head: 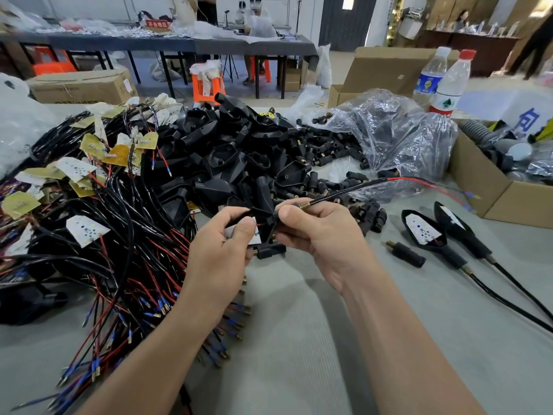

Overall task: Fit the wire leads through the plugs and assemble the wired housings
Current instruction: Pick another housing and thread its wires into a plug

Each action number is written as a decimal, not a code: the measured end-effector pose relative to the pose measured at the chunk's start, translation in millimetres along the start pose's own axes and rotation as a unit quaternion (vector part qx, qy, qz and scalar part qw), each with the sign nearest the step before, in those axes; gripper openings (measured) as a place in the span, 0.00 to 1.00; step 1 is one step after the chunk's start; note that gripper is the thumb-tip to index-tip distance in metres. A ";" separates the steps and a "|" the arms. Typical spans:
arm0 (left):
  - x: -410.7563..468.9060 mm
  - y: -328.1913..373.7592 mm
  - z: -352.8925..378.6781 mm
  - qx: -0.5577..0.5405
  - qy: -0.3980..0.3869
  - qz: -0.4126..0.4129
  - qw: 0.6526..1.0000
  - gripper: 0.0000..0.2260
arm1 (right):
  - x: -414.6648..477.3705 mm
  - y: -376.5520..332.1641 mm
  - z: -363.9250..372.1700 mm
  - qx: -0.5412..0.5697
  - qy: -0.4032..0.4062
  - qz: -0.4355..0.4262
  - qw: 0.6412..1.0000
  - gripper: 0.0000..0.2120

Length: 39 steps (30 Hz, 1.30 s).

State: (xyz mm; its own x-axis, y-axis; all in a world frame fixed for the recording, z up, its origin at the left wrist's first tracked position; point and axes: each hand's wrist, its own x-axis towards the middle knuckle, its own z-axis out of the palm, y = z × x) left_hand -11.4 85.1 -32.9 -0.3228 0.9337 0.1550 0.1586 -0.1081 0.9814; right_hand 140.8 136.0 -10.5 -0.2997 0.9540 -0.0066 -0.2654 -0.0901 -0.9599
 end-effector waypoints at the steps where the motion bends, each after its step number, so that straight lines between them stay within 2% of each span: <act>1: 0.0 3.5 1.2 -0.030 -0.017 -0.015 0.999 0.13 | 0.5 -1.2 -0.5 0.001 0.012 -0.002 1.000 0.09; 3: 2.7 10.2 2.2 -0.113 -0.050 -0.049 0.991 0.15 | 2.2 -4.2 -3.8 0.024 0.052 -0.018 0.998 0.10; 6: 7.9 16.0 -0.6 -0.201 -0.076 -0.091 0.972 0.13 | 4.5 -5.4 -6.5 0.058 0.082 -0.027 0.995 0.09; 9: 4.7 12.2 -2.1 -0.195 -0.057 -0.076 0.976 0.12 | 5.1 -2.2 -5.3 0.039 0.060 -0.010 0.997 0.10; 14: 6.5 11.4 -0.5 -0.195 -0.017 -0.039 0.980 0.13 | 5.3 -2.4 0.1 0.042 0.054 -0.013 0.998 0.06; 15: 6.8 11.5 0.9 -0.197 -0.010 -0.041 0.979 0.13 | 4.4 -3.1 1.8 0.010 0.065 -0.020 0.998 0.06; 16: 6.2 12.2 2.7 -0.197 -0.001 -0.047 0.979 0.13 | 3.3 -3.8 2.8 -0.071 0.088 -0.031 0.993 0.08; 17: 5.7 12.4 4.3 -0.196 0.007 -0.054 0.979 0.12 | 1.6 -5.1 4.1 -0.197 0.119 -0.041 0.972 0.14; 19: 4.9 13.5 4.5 -0.198 0.016 -0.075 0.977 0.11 | -5.5 -8.9 7.2 -0.443 0.206 -0.067 0.870 0.22; 20: 5.2 13.0 2.6 -0.204 0.022 -0.089 0.975 0.10 | -10.8 -13.2 10.4 -0.500 0.261 -0.093 0.821 0.21; 22: 8.3 11.2 -4.5 -0.224 0.027 -0.111 0.968 0.08 | -24.6 -27.4 20.3 -0.524 0.321 -0.202 0.763 0.12; 23: 9.4 10.0 -8.3 -0.229 0.020 -0.119 0.966 0.08 | -30.4 -31.9 22.9 -0.544 0.305 -0.266 0.735 0.06; 24: 9.9 9.5 -11.2 -0.233 0.006 -0.125 0.965 0.09 | -35.0 -36.1 23.3 -0.581 0.268 -0.301 0.707 0.05; 26: 10.4 10.5 -13.6 -0.251 -0.042 -0.143 0.957 0.10 | -44.1 -48.0 19.5 -0.674 0.150 -0.290 0.662 0.07; 27: 10.4 11.5 -12.9 -0.268 -0.066 -0.157 0.948 0.10 | -47.9 -53.8 16.0 -0.708 0.101 -0.244 0.655 0.06; 28: 10.9 14.6 -9.2 -0.285 -0.085 -0.171 0.939 0.10 | -51.2 -59.0 11.3 -0.721 0.066 -0.190 0.663 0.07; 30: 11.1 19.0 -0.2 -0.295 -0.096 -0.186 0.932 0.13 | -56.7 -63.3 -6.1 -0.695 0.039 -0.117 0.709 0.07; 31: 11.9 19.5 3.5 -0.286 -0.092 -0.185 0.936 0.12 | -59.4 -63.2 -17.2 -0.684 0.052 -0.106 0.720 0.06; 33: 9.7 19.3 7.5 -0.243 -0.100 -0.154 0.953 0.11 | -63.5 -62.4 -47.7 -0.676 0.142 -0.096 0.717 0.06; 35: 4.6 16.3 8.5 -0.183 -0.109 -0.114 0.970 0.14 | -62.7 -60.4 -86.7 -0.657 0.260 -0.056 0.706 0.07; 36: 2.6 15.0 8.2 -0.157 -0.100 -0.104 0.977 0.11 | -61.4 -56.5 -105.6 -0.644 0.299 -0.029 0.704 0.07; 39: -1.0 10.3 10.7 -0.085 -0.072 -0.068 0.991 0.06 | -58.7 -34.6 -138.2 -0.616 0.344 0.041 0.708 0.08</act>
State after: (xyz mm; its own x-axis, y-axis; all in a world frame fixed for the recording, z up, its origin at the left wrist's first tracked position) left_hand 0.5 86.7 -24.1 -0.1918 0.9813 0.0141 -0.0403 -0.0222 0.9989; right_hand 294.2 122.7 -15.6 0.3613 0.9119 0.1946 0.8541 -0.2399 -0.4615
